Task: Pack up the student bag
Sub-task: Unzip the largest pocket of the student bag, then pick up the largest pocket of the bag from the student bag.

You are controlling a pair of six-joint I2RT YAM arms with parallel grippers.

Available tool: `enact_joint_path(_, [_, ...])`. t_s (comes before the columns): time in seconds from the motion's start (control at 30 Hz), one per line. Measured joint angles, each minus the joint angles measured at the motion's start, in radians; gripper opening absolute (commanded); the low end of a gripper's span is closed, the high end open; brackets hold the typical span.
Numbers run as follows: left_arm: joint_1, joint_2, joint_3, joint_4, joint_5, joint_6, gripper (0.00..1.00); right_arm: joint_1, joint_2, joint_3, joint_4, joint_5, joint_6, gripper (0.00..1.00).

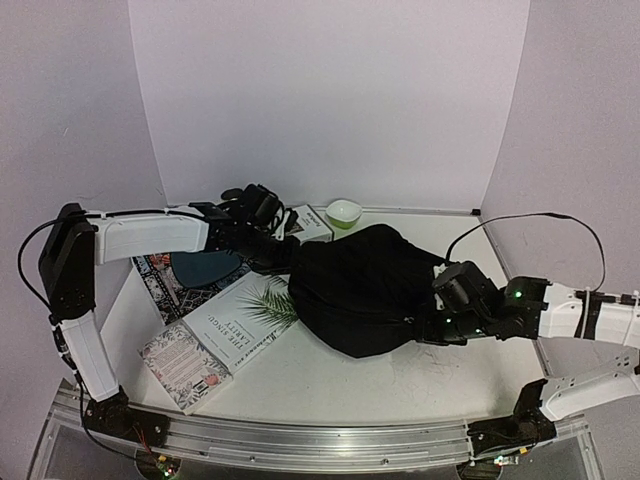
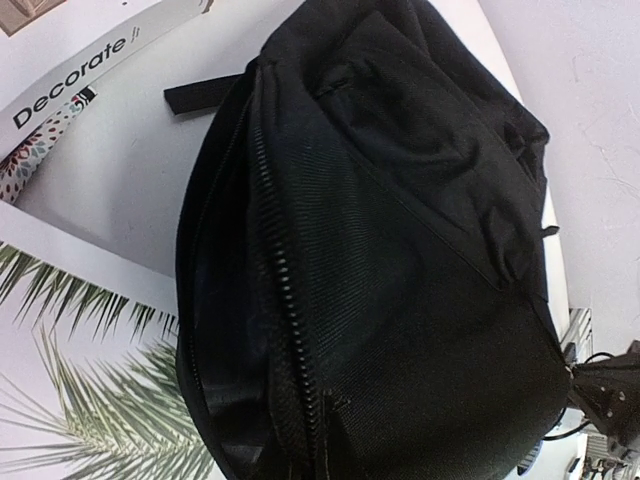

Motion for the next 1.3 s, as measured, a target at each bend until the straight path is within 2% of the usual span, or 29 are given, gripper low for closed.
enact_joint_path(0.4, [0.029,-0.098,-0.070,0.009,0.029,-0.018,0.00,-0.059,0.126,0.029,0.003,-0.029,-0.031,0.01])
enact_joint_path(0.6, [0.051,-0.099,-0.074,0.007,0.049,-0.036,0.00,-0.070,0.131,0.081,-0.071,-0.016,-0.093,0.28])
enact_joint_path(0.7, [0.067,-0.099,-0.072,0.007,0.062,-0.055,0.00,-0.082,0.098,0.112,-0.135,-0.002,-0.147,0.47])
enact_joint_path(0.8, [0.062,-0.099,-0.070,0.020,0.091,-0.092,0.00,-0.084,0.062,0.165,-0.161,-0.004,-0.208,0.58])
enact_joint_path(1.07, [0.038,-0.098,-0.070,0.130,0.168,-0.218,0.00,-0.084,0.057,0.281,-0.137,-0.065,-0.356,0.73])
enact_joint_path(1.3, [0.007,-0.070,-0.044,0.207,0.194,-0.305,0.00,-0.056,0.168,0.360,-0.037,-0.121,-0.426,0.81])
